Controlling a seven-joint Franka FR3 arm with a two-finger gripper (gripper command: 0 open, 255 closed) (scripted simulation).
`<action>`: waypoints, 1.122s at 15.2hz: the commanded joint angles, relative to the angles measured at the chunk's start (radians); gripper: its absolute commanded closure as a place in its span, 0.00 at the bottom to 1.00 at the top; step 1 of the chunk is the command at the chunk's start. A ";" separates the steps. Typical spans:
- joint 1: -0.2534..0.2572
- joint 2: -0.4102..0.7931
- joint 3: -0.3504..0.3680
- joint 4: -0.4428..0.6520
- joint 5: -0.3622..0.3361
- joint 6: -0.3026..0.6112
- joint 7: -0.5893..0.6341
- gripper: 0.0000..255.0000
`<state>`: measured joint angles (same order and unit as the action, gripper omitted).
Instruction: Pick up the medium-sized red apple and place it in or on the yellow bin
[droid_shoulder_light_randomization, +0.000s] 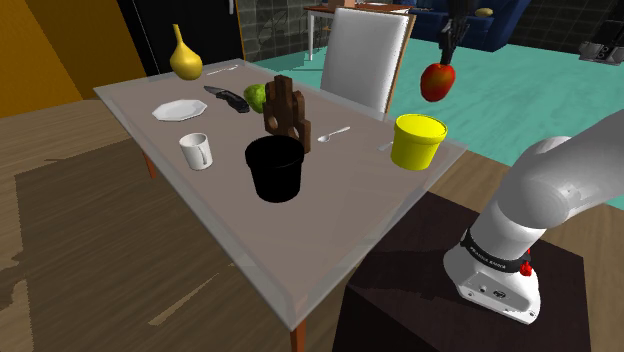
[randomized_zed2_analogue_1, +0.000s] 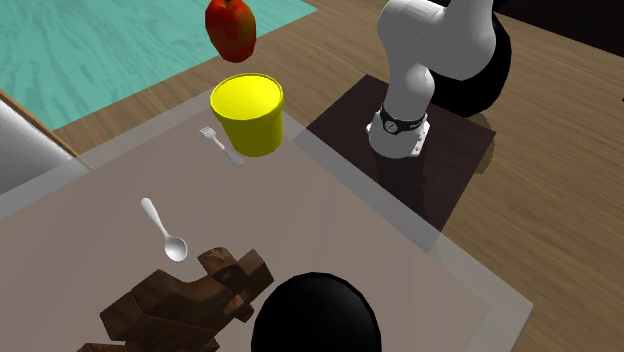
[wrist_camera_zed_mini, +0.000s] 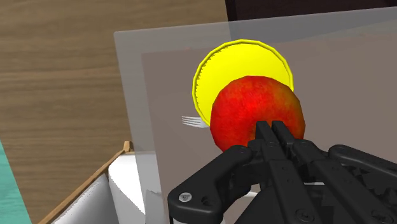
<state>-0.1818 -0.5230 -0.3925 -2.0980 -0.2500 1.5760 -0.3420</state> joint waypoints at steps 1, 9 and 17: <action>-0.002 -0.008 -0.003 -0.035 -0.004 0.028 0.004 1.00; -0.009 -0.019 -0.018 -0.150 -0.018 0.131 0.015 1.00; -0.013 -0.018 -0.030 -0.218 -0.027 0.200 0.021 1.00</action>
<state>-0.1945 -0.5405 -0.4220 -2.3135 -0.2771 1.7746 -0.3217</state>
